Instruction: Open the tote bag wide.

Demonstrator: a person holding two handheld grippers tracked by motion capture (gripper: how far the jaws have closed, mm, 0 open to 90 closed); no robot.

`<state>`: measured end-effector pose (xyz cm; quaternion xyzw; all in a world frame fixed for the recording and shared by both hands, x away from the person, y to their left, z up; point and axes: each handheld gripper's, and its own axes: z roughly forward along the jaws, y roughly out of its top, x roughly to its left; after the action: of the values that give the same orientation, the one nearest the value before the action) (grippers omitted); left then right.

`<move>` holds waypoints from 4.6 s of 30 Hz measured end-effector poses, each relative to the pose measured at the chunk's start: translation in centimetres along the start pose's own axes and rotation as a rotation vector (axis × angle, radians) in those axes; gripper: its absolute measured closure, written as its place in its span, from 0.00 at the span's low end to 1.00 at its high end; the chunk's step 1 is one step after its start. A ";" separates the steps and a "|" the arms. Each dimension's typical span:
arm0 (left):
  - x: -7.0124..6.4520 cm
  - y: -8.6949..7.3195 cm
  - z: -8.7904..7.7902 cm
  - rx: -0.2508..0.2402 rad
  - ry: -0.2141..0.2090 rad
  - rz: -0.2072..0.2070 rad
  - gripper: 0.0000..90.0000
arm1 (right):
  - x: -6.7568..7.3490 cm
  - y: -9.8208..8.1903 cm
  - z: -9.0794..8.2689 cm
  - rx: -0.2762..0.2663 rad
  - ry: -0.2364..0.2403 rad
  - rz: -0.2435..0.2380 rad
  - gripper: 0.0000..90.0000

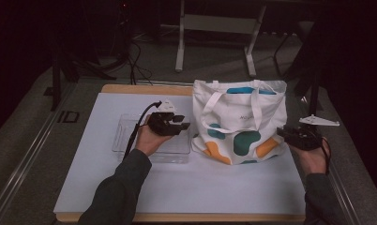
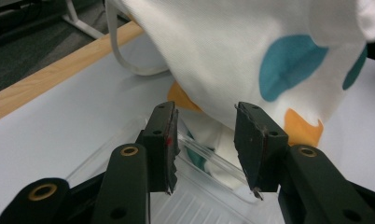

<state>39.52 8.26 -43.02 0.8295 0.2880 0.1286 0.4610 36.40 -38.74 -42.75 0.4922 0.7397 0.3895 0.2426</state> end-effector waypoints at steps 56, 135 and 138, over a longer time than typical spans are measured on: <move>-0.7 4.8 4.2 0.013 0.014 0.031 0.96 | -3.0 4.6 2.0 -0.002 0.015 0.004 0.97; -6.8 0.1 3.9 0.140 -0.006 0.234 0.96 | -0.3 -3.1 -1.7 0.008 0.071 -0.149 0.97; -6.9 -0.3 4.3 0.159 -0.008 0.235 0.96 | -0.2 -3.3 -1.5 0.017 0.069 -0.152 0.97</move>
<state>35.92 1.27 -45.19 0.8919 0.1960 0.1553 0.3768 33.56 -40.14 -44.58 0.4228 0.7862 0.3805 0.2416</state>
